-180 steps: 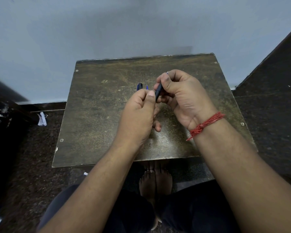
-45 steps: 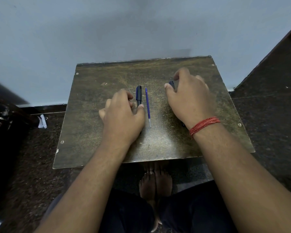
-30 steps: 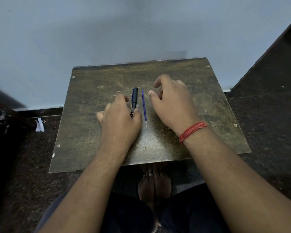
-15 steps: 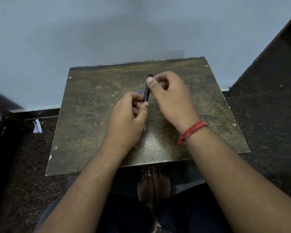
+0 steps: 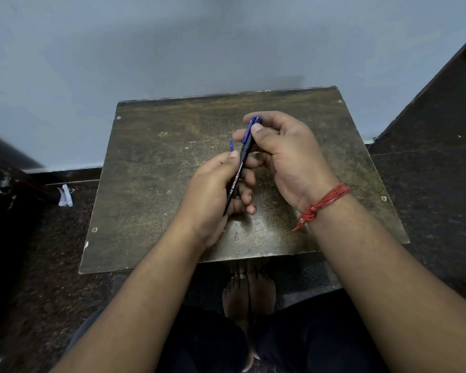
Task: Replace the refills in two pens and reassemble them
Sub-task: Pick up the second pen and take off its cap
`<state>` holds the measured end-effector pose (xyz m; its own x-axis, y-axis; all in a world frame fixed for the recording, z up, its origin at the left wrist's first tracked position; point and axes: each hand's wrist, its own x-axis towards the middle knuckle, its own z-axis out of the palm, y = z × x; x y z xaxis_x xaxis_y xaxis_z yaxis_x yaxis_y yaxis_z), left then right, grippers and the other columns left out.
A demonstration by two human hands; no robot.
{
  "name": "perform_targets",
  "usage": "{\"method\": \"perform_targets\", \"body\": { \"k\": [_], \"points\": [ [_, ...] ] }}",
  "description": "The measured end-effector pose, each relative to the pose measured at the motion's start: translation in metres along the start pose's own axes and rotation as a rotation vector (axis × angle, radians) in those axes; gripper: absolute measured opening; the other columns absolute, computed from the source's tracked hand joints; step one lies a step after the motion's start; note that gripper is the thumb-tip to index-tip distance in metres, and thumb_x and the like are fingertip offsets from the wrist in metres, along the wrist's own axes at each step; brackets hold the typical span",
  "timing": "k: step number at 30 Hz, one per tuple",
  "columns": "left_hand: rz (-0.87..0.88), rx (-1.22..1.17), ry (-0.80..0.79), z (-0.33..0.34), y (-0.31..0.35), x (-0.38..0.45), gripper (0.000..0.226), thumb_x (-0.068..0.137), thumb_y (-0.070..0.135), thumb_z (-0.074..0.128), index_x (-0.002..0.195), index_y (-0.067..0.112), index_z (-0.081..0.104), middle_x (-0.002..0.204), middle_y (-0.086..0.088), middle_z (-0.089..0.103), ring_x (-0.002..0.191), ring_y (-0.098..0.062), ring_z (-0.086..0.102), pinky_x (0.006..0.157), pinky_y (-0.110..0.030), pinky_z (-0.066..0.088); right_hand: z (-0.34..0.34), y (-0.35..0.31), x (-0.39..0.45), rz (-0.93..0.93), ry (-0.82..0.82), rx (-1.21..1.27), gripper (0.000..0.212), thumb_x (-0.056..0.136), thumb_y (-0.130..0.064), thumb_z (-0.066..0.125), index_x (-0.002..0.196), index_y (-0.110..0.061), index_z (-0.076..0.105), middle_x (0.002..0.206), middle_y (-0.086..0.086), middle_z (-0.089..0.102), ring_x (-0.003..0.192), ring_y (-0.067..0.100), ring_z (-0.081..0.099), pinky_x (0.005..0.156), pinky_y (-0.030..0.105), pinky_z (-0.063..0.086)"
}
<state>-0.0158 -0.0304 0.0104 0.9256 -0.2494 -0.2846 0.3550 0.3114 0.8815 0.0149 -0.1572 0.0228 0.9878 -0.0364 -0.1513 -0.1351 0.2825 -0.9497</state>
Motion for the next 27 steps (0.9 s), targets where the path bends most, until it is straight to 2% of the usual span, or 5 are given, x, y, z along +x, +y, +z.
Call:
{"method": "perform_targets", "body": {
  "k": [5,9,14,23,27],
  "points": [
    [-0.026,-0.096,-0.032,-0.001,0.001,0.0,0.029,0.104,0.022,0.04,0.097,0.004,0.061,0.065,-0.005,0.052,0.04,-0.009,0.034,0.042,-0.025,0.041,0.0,0.002,-0.001,-0.02,-0.054,-0.048,0.015,0.1,-0.003,0.052,0.11,-0.003,0.063,0.087,0.011,0.071,0.067,0.027,0.052,0.048,0.024,0.048],
    [-0.018,-0.097,-0.036,0.0,0.0,0.0,0.029,0.105,0.022,0.039,0.091,0.005,0.059,0.057,-0.002,0.041,0.037,-0.008,0.028,0.042,-0.023,0.038,0.001,0.006,0.001,-0.08,-0.036,-0.141,0.007,0.096,-0.01,0.063,0.1,-0.005,0.065,0.075,0.008,0.06,0.053,0.015,0.051,0.05,0.023,0.045],
    [-0.025,-0.1,-0.062,0.001,-0.002,0.0,0.032,0.107,0.027,0.036,0.092,0.005,0.053,0.049,0.002,0.03,0.034,-0.005,0.023,0.037,-0.018,0.03,0.0,0.007,0.002,-0.05,-0.052,-0.148,0.007,0.094,-0.012,0.066,0.089,-0.007,0.066,0.065,0.005,0.059,0.05,0.016,0.048,0.051,0.024,0.043],
    [-0.017,-0.047,-0.13,0.005,-0.001,0.003,0.033,0.108,0.026,0.034,0.09,0.004,0.051,0.049,0.004,0.026,0.035,-0.003,0.02,0.035,-0.013,0.025,-0.001,-0.001,0.002,0.055,0.021,0.199,0.014,0.096,-0.001,0.055,0.085,-0.005,0.061,0.064,0.006,0.06,0.049,0.017,0.049,0.043,0.024,0.037],
    [-0.108,0.002,-0.224,0.001,-0.009,-0.007,0.035,0.107,0.023,0.034,0.086,0.004,0.054,0.049,0.002,0.025,0.035,-0.004,0.019,0.034,-0.014,0.027,-0.036,-0.02,0.026,-0.081,0.283,0.407,0.017,0.098,-0.002,0.053,0.086,-0.009,0.062,0.061,0.0,0.063,0.054,0.009,0.057,0.05,0.019,0.04]
  ]
}}
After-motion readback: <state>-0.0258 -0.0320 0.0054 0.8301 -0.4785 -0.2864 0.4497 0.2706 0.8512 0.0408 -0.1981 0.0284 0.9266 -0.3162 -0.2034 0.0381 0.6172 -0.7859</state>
